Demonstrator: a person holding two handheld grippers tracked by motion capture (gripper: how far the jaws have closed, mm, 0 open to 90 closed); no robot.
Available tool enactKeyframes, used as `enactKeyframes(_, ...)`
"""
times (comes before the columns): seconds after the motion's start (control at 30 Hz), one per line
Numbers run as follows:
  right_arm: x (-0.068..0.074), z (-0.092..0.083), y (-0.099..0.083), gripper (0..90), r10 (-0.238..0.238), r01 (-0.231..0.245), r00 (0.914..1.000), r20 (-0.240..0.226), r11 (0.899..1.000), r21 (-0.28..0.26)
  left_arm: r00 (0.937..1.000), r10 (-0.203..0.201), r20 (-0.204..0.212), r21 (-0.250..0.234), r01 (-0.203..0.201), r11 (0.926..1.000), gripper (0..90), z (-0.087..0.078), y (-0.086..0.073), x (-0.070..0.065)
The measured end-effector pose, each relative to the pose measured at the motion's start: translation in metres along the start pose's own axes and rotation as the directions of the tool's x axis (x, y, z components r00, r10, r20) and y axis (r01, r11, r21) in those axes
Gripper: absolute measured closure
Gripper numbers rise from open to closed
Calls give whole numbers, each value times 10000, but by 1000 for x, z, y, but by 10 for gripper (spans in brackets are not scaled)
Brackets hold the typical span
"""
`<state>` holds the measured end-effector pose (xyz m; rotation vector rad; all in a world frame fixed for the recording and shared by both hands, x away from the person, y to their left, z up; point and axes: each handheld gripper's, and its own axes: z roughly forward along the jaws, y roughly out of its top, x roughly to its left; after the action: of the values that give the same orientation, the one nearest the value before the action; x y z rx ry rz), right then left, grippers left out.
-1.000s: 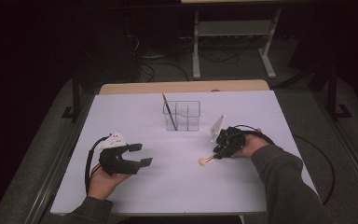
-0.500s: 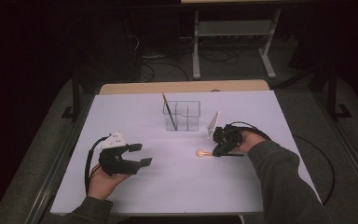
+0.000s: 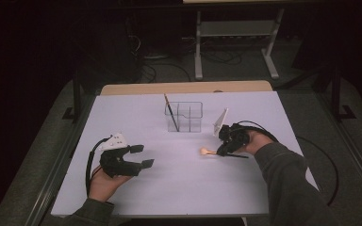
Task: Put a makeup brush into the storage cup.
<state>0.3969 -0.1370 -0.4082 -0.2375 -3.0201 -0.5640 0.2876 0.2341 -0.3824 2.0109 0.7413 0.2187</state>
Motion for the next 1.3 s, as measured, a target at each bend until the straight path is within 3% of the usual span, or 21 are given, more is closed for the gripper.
enactKeyframes(0.57,8,-24,-1,827,105,-89,9998,158,9951,-986,10000,54,46,-10,-54,10000,292,1,0,-1)
enactKeyframes(0.9,18,-39,2,827,51,28,9990,443,9843,-1765,9999,86,124,52,-87,9999,304,3,1,-3)
enactKeyframes(1.3,31,-50,0,827,85,6,9994,331,9633,-2683,9988,288,403,135,-294,9995,304,8,5,-9)
